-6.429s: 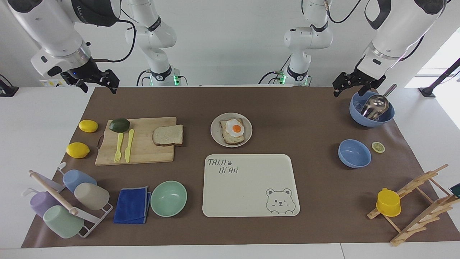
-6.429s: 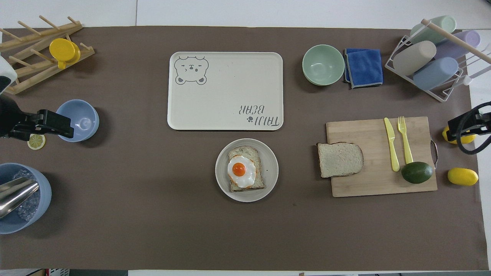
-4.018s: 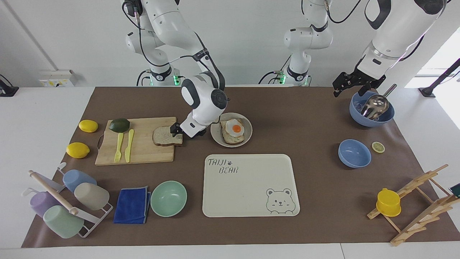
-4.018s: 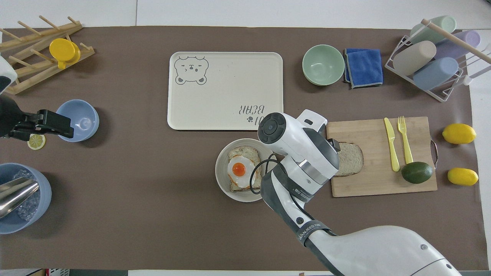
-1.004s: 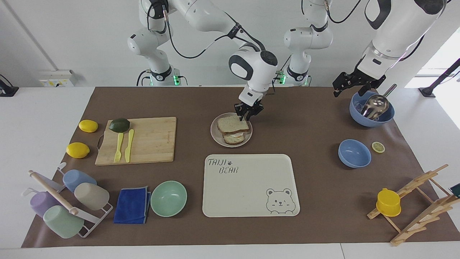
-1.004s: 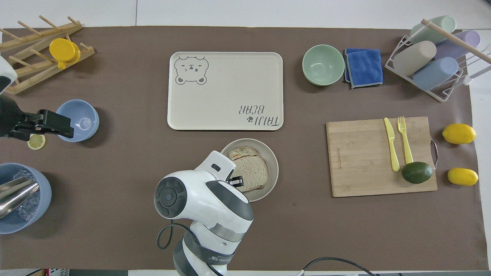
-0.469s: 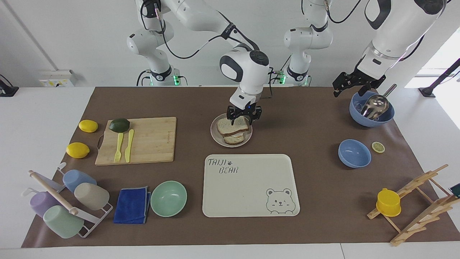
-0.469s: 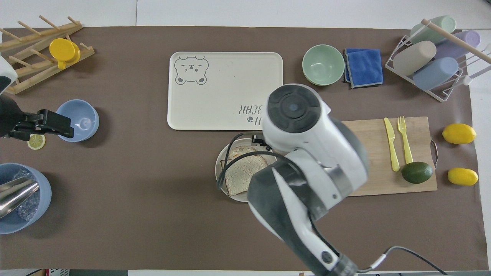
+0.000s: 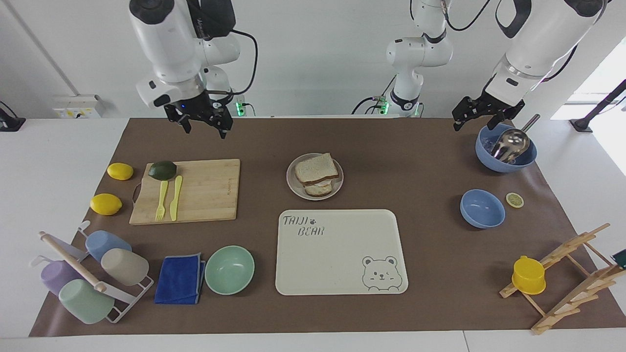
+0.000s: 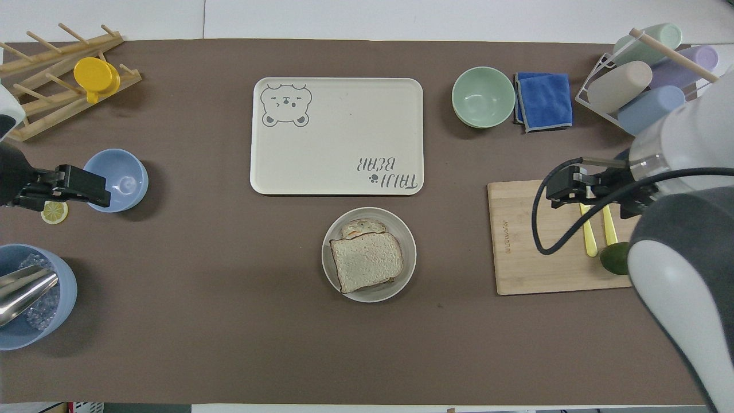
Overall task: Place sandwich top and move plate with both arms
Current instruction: 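Release the bread and withdraw the right gripper while the left gripper advances, then reach the left gripper to the plate rim and grasp it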
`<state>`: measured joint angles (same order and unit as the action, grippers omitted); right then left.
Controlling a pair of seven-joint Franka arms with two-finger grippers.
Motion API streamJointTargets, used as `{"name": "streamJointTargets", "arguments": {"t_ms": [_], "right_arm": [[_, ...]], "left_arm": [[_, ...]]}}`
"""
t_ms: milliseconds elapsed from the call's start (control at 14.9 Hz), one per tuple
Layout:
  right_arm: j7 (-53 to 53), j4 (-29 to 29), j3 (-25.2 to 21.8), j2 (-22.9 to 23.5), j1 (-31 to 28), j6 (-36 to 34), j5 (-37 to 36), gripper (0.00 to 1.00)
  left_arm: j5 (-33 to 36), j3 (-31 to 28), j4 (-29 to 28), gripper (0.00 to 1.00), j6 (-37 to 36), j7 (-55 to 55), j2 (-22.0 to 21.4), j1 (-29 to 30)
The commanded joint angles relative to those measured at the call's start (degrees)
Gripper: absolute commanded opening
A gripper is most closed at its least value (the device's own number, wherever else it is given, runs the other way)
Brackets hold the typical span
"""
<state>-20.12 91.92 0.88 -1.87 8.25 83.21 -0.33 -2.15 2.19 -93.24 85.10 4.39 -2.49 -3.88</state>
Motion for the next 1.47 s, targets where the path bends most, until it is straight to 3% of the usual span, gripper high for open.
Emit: {"name": "streamJointTargets", "arguments": {"t_ms": [0, 268, 603, 938, 1272, 1406], "right_arm": [[5.8, -5.7, 0.1, 2.7, -4.3, -4.4, 0.7, 1.0], [13.9, -5.2, -2.7, 3.1, -5.2, -4.4, 0.2, 1.0], [15.0, -3.9, -2.7, 2.1, -6.1, -5.4, 0.0, 1.0], [15.3, -3.4, -3.5, 1.7, -4.1, -5.2, 0.0, 1.0], [17.4, -2.5, -4.2, 1.7, -4.1, -4.0, -0.2, 1.0], [19.0, -2.4, -3.6, 1.6, -5.3, -3.5, -1.6, 1.0]], "left_arm": [[0.7, 0.5, -6.2, 1.0, 3.7, 0.0, -3.6, -0.3], [-0.6, 0.5, -23.1, 1.0, 16.5, 0.3, -11.2, -4.1], [-2.8, 0.5, -34.2, 1.0, 26.7, 5.5, -11.1, -11.6], [-5.3, 0.5, -36.7, 1.0, 37.1, 17.4, -1.9, -21.1], [-12.8, 0.5, -41.9, 1.0, 51.0, 22.1, 0.5, -25.8], [-16.9, 0.5, -41.9, 0.9, 52.5, 21.9, 1.5, -25.9]]}}
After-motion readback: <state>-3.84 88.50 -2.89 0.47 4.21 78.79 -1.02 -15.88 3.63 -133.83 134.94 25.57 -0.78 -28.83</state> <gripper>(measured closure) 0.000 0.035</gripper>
